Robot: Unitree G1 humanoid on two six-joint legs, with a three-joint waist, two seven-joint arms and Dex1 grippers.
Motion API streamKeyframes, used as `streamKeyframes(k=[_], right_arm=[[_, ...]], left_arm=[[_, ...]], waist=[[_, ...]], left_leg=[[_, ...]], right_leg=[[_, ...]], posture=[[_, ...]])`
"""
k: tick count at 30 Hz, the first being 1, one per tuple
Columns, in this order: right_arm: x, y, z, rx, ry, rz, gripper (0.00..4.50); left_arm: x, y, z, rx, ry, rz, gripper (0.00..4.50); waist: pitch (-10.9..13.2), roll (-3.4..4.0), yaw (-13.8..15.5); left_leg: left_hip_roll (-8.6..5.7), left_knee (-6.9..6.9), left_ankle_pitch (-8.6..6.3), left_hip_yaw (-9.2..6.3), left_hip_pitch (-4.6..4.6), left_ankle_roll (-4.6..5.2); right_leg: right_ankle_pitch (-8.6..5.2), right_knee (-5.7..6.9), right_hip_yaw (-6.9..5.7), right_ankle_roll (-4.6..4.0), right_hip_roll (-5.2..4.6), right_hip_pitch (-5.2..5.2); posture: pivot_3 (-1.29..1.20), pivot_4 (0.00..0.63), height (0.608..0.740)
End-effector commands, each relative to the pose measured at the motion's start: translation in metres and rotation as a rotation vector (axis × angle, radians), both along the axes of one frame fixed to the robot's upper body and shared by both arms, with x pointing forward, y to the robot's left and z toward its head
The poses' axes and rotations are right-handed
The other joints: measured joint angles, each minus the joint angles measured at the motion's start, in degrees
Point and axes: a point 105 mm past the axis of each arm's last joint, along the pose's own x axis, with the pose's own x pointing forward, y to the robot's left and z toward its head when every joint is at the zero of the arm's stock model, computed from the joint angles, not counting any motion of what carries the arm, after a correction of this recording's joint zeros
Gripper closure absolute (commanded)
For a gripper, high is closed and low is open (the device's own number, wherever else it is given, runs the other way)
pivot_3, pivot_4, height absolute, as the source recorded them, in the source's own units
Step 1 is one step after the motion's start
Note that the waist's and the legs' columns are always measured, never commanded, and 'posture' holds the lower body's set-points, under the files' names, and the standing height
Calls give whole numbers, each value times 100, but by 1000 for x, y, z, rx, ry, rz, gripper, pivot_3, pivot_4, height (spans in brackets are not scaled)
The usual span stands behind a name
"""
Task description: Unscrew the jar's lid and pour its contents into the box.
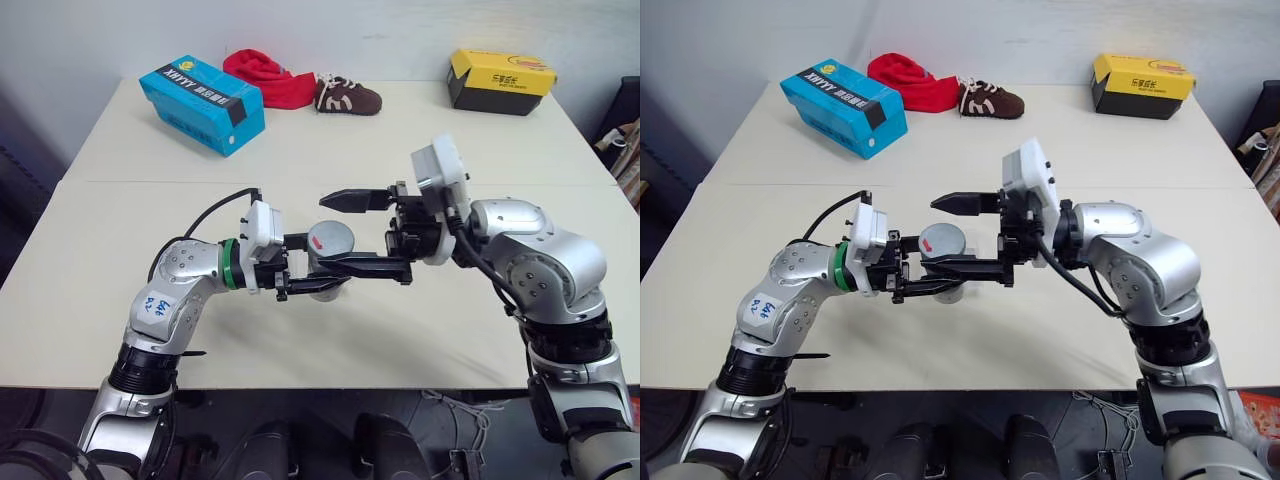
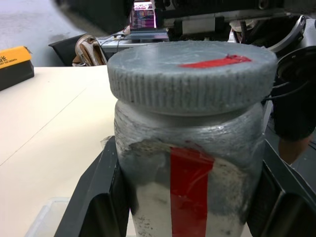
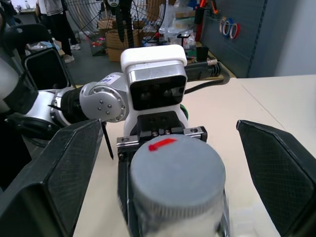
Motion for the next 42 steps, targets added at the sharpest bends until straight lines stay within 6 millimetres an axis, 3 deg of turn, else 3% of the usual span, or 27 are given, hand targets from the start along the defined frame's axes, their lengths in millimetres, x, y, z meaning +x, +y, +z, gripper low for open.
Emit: streamKeyframes(k=[1, 17, 20, 24, 28, 31, 34, 36, 38, 42], right_arm=[[-3, 5, 8, -10, -70, 8, 9], [3, 6, -7, -43, -48, 0, 9], [4, 5, -6, -14, -44, 1, 607], [-3, 4, -2, 45, -17, 49, 1977], [-9, -5, 22, 270, 180, 105, 1981], [-6, -27, 34, 385, 326, 95, 1981], [9, -50, 35, 427, 322, -56, 1981], [42, -87, 7, 319, 103, -386, 1981], [55, -121, -27, 149, -38, -546, 1981], [71, -189, -82, 63, -74, -788, 1981]], left_arm=[[-6, -3, 7, -12, -33, -19, 2125], [-7, -4, 6, -17, -30, -23, 2125], [-8, -3, 7, -16, -29, -23, 2125], [-8, -2, 6, -16, -28, -21, 2125], [-6, -1, 5, -15, -25, -15, 2125], [-4, 1, 5, -13, -24, -2, 2125], [0, 6, 5, -9, -30, 17, 2125], [4, 13, 9, -11, -40, 43, 2125], [8, 19, 13, -17, -48, 63, 2125], [20, 30, 23, -34, -50, 100, 2125]], waist=[[0, 0, 9], [0, 0, -8], [0, 0, -11], [0, 0, -11], [1, -1, -10], [3, 1, -1], [2, 1, -4], [0, -2, 17], [-1, -5, 49], [6, -10, 2]], left_leg=[[-3, 0, 0, -1, -1, 1], [-3, 0, -1, 1, -1, 3], [-3, 0, -1, 1, -1, 3], [-3, 0, -1, 1, -1, 3], [-2, 0, -1, -2, -1, 3], [-3, 0, 0, -8, -1, 4], [-6, 0, -1, -15, -1, 5], [-6, -4, -1, -14, -1, 5], [-9, -6, -4, -16, -2, 4], [-16, -13, -5, 20, 2, 17]], right_leg=[[0, 0, -1, 0, -1, 0], [0, -1, -5, 0, 2, 0], [0, -1, -5, 0, 2, 0], [0, -1, -5, 0, 3, 0], [0, -1, -4, 0, 1, 1], [0, 0, -2, 0, -1, 3], [0, -6, 2, 0, -12, 10], [0, -10, 3, 0, -12, 10], [0, -22, -3, 0, -4, 15], [10, -30, -13, 20, 4, 9]], posture=[[0, 150, 740], [0, 150, 740], [0, 150, 740], [0, 150, 740], [0, 150, 740], [0, 150, 740], [0, 150, 740], [0, 150, 740], [0, 150, 740], [0, 150, 740]])
